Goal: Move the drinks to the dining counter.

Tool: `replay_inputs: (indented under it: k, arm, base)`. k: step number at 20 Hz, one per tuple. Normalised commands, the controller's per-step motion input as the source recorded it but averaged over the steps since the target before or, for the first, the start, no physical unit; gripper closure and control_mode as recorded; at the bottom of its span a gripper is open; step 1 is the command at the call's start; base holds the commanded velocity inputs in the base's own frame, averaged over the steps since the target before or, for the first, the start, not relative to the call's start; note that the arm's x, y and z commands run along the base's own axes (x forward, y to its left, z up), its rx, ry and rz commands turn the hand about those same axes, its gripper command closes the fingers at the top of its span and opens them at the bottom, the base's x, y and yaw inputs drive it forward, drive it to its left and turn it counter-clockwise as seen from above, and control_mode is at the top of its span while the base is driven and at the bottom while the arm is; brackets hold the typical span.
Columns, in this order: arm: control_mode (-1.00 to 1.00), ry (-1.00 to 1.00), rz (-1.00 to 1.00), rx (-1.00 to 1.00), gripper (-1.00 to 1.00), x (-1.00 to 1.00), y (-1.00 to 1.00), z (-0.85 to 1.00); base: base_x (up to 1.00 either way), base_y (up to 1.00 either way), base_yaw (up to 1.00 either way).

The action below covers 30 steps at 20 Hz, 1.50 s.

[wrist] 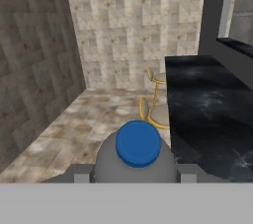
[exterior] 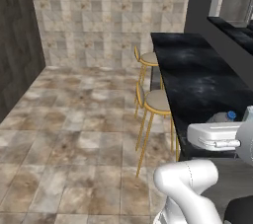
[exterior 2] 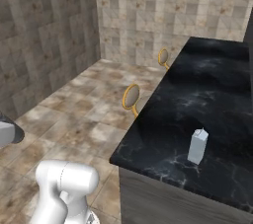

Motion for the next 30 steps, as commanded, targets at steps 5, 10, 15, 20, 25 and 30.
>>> replay_inputs:
  k: [5,10,15,20,25,30]
  arm:
    - [1.00,0.00,0.00,0.00,1.00,0.00,0.00,0.00]
    - [1.00,0.00,0.00,0.00,1.00,0.00,0.00,0.00]
    - [1.00,0.00,0.00,0.00,1.00,0.00,0.00,0.00]
    - [1.00,0.00,0.00,0.00,1.00,0.00,0.00,0.00]
    - [1.00,0.00,0.00,0.00,1.00,0.00,0.00,0.00]
    - [-1.00,0.00,-0.02,0.04,1.00,-0.02,-0.08,0.12]
  base:
    - [0.33,-0.31,-0.06]
    - [0.01,-0.38,-0.09]
    - [0.00,-0.34,-0.04]
    - [0.00,-0.22,-0.03]
    - [0.00,-0.01,0.00]
    - [-0.06,-0.23,-0.02]
